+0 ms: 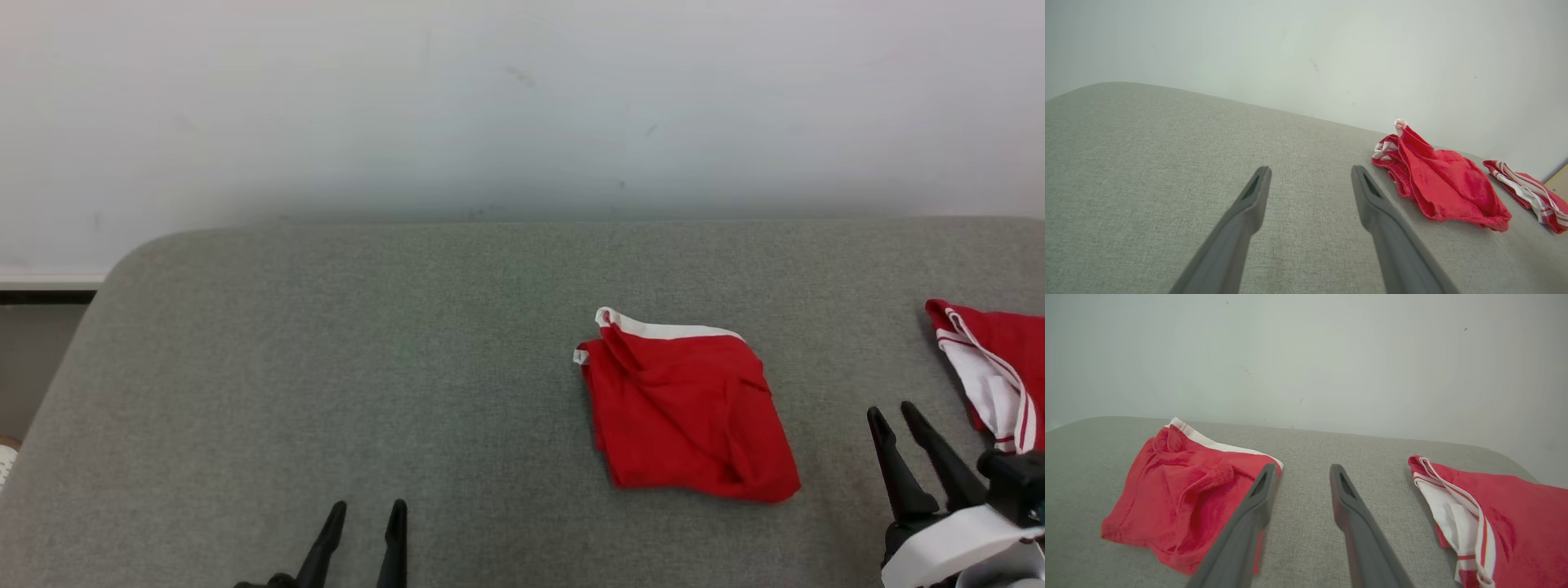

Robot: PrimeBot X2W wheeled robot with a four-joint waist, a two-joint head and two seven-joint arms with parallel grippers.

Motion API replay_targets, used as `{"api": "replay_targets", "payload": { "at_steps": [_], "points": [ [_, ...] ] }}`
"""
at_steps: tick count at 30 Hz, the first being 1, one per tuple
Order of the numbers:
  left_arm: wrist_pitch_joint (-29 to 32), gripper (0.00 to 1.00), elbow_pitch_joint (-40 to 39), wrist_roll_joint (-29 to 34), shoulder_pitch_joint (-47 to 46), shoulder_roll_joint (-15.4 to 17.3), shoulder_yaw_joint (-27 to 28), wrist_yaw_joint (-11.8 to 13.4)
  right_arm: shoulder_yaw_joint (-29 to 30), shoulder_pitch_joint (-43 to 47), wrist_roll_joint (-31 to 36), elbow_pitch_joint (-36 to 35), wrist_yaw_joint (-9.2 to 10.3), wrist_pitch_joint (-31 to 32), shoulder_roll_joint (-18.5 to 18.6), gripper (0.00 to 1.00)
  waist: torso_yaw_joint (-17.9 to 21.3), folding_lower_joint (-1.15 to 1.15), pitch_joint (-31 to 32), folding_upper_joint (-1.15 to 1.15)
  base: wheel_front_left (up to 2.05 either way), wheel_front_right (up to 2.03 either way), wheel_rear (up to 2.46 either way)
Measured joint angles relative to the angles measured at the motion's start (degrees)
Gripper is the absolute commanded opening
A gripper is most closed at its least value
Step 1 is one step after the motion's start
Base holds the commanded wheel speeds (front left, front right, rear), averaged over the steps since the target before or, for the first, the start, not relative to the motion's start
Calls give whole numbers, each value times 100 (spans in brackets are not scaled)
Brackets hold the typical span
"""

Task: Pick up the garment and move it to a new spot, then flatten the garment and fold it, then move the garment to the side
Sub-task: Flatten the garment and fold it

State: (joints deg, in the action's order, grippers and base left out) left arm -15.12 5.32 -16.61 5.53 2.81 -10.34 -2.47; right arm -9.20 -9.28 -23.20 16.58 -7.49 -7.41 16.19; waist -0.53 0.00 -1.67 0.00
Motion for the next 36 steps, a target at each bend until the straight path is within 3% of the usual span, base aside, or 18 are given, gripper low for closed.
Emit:
{"api": "replay_targets", "payload": {
  "at_steps": [19, 30, 36],
  "points": [
    [0, 100, 132, -132, -412, 0, -213, 51, -1475, -1603, -601, 2047, 0, 635, -98, 0, -632, 1, -493, 0, 0, 0, 0],
    [0, 100, 144, -174, -424, 0, -286, 60, -2217, -2112, -873, 2564, 1, 734, -341, 0, -772, 1, -445, 0, 0, 0, 0],
    [0, 100, 157, -200, -426, 0, -289, 85, -2895, -2203, -1076, 2453, 0, 582, -457, 0, -819, 1, -379, 0, 0, 0, 0]
  ]
}}
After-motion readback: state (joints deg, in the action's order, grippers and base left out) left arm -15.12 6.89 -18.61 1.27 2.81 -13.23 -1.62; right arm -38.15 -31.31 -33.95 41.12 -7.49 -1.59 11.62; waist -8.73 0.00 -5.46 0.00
